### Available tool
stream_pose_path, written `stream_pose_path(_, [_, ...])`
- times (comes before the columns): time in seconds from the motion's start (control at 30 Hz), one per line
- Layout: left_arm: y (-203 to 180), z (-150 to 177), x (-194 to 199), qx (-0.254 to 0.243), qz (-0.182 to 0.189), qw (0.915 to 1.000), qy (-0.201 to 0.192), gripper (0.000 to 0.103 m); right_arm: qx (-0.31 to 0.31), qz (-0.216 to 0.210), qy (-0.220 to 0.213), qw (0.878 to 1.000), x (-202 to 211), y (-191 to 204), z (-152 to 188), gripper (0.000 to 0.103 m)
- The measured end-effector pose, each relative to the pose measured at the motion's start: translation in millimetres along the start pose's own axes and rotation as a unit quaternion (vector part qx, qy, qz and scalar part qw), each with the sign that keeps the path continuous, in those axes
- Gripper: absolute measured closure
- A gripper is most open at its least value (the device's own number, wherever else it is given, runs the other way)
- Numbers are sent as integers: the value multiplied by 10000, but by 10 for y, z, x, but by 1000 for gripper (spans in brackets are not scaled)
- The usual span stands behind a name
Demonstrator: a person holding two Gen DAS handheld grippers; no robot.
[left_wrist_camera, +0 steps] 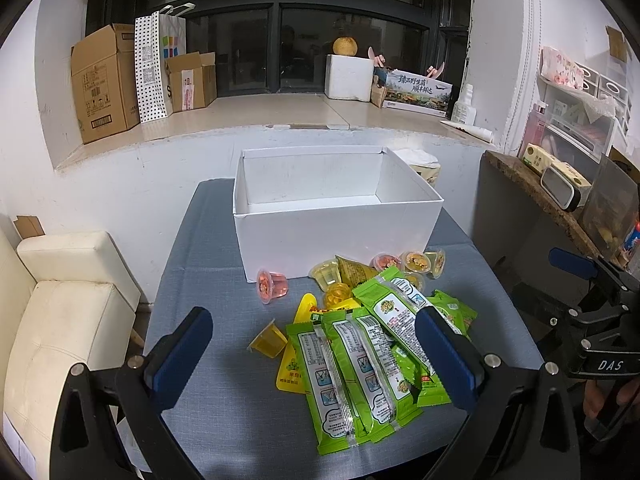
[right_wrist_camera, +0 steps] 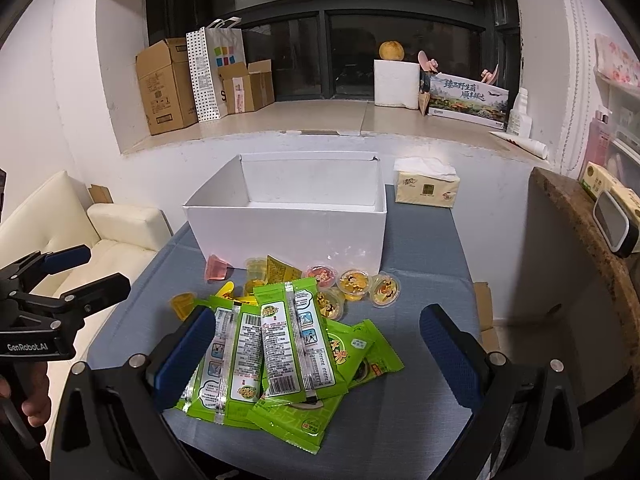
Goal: Organize snacks
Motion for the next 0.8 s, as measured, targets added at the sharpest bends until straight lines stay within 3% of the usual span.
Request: stream_pose_path(0.8, [-5, -1, 1, 1, 13, 10000, 13, 0, 2, -28, 13, 10000, 11, 9, 8, 0])
Point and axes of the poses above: each gripper's, at about its wrist camera, not at the fingertips, and x roughly against the way its jaws point, y to its left, z to its underside, the point moved 7 cm from there along -x, roughly the way its jaws point, and after that the axes turned 13 degrees about x, right-handed, at the moved point
